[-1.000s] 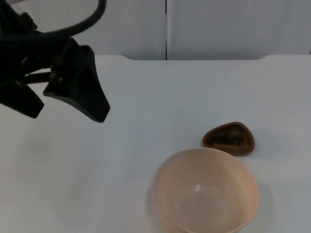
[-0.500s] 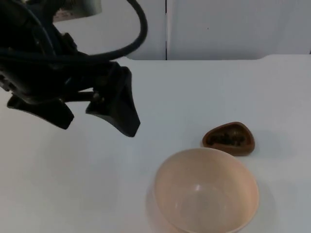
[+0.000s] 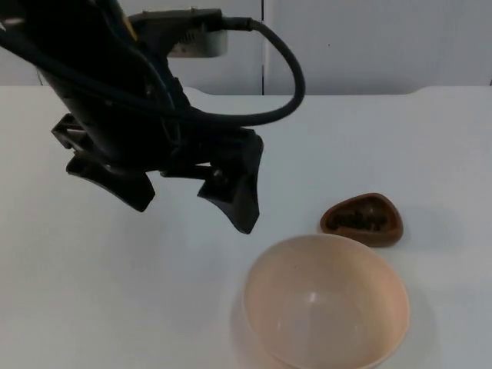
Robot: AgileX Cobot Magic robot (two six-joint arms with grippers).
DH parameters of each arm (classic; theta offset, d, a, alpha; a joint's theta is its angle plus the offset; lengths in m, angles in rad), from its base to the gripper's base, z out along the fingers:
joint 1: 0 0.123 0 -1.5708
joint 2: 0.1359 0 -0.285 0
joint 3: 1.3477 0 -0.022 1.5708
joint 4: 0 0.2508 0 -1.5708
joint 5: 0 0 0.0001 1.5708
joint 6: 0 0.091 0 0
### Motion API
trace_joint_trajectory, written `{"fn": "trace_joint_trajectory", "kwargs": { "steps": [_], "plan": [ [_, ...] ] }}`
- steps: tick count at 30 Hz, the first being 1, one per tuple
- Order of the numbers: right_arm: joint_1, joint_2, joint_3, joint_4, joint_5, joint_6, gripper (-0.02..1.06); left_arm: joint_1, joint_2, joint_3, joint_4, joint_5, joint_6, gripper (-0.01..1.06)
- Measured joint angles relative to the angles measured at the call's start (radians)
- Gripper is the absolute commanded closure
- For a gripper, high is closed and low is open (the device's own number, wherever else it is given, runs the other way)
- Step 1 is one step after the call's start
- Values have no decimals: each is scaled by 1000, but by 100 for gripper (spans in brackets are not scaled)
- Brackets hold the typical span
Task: Pick up the bowl with the left hand and pour the coffee beans from the cup into the bowl with the right hand.
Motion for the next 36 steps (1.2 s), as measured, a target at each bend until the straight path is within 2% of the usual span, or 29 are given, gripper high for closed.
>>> {"fn": "trace_joint_trajectory", "kwargs": {
  "steps": [9,13,36],
  "plan": [
    [0,0,0,0,0,0,-1,-30,48,-3,16,-62,-59,0],
    [0,0,0,0,0,0,-1,-51,98,-3,19,-128,-113,0],
    [0,0,0,0,0,0,-1,-51,121,-3,-10,-132,-123,0]
  ]
}}
